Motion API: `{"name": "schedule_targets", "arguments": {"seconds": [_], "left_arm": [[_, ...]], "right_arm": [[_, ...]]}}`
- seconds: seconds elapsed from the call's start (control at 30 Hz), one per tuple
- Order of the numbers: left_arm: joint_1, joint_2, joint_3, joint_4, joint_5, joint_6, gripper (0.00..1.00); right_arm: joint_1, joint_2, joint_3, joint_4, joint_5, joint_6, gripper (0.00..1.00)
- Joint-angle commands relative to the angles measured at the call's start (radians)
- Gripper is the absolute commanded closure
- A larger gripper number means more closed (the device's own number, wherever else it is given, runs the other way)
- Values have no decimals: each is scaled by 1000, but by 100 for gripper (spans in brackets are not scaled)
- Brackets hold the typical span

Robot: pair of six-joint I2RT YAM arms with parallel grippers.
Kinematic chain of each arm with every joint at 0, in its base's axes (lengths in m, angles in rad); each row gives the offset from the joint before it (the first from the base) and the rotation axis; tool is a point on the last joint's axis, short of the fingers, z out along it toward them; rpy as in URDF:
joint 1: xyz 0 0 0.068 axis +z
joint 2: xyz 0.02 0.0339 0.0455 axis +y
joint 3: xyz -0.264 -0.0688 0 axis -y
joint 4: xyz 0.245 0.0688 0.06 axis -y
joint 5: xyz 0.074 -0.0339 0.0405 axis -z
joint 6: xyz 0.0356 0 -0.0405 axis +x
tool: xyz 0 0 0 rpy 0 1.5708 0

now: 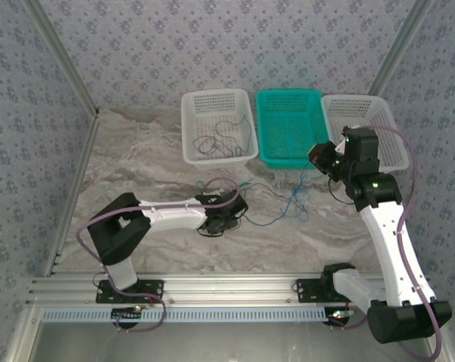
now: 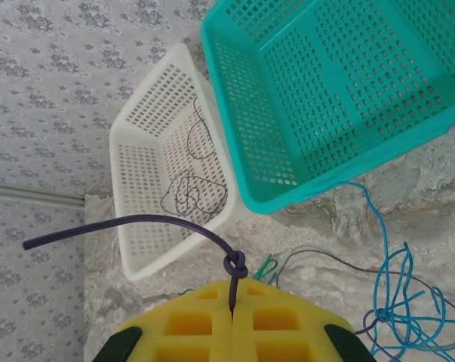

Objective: Untangle the cables

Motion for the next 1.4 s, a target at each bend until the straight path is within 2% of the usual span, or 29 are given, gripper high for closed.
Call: {"name": "schedule_targets", "arguments": {"seconds": [0.0, 0.13, 0.27, 0.4, 0.5, 0.6, 0.67, 0.73, 0.8, 0.83, 0.9, 0.93, 0.97, 1.03, 1.07, 1.17, 1.23, 1.37], "left_arm": [[9, 54, 37, 6, 24, -33, 62], [11, 84, 44, -25, 39, -56, 77], [22, 62, 19, -34, 25, -69, 100], [43, -21, 12, -38, -11, -16, 100], [55, -145, 40, -14, -9, 96, 100], [56, -269, 137, -33, -31, 224, 100], [64, -330, 244, -91, -91, 320, 100], [81, -371, 347, -137, -139, 393, 100], [106, -391, 436, -150, -133, 458, 100], [114, -393, 480, -156, -126, 487, 100], [120, -384, 557, -165, -112, 542, 100], [121, -376, 593, -177, -111, 559, 100], [122, -365, 622, -183, -108, 579, 100], [124, -347, 671, -188, -105, 608, 100], [127, -337, 693, -185, -101, 625, 100], [136, -307, 767, -192, -88, 658, 100], [143, -289, 820, -194, -68, 671, 100], [158, -256, 957, -243, -74, 704, 100]], "right_arm": [[-7, -12, -10, -8, 7, -12, 100], [-7, -12, -8, -12, 12, -12, 100], [-10, -13, -14, -23, 29, -4, 100], [-14, -25, -45, -32, 35, -2, 100], [-8, -56, -131, -43, 55, 9, 100], [17, -93, -331, -2, 103, 73, 100], [24, -96, -492, 66, 99, 121, 99], [26, -89, -609, 154, 61, 144, 82], [34, -92, -645, 171, 76, 145, 57], [43, -103, -624, 120, 130, 136, 46], [72, -144, -542, 30, 247, 82, 31], [95, -167, -490, -8, 307, 42, 19], [122, -184, -438, -25, 354, -15, 2], [175, -195, -346, -35, 420, -112, 0], [205, -186, -306, -21, 413, -191, 0], [286, -159, -273, 131, 242, -411, 0], [344, -130, -291, 256, 161, -493, 0], [453, -51, -346, 498, 185, -667, 0]]}}
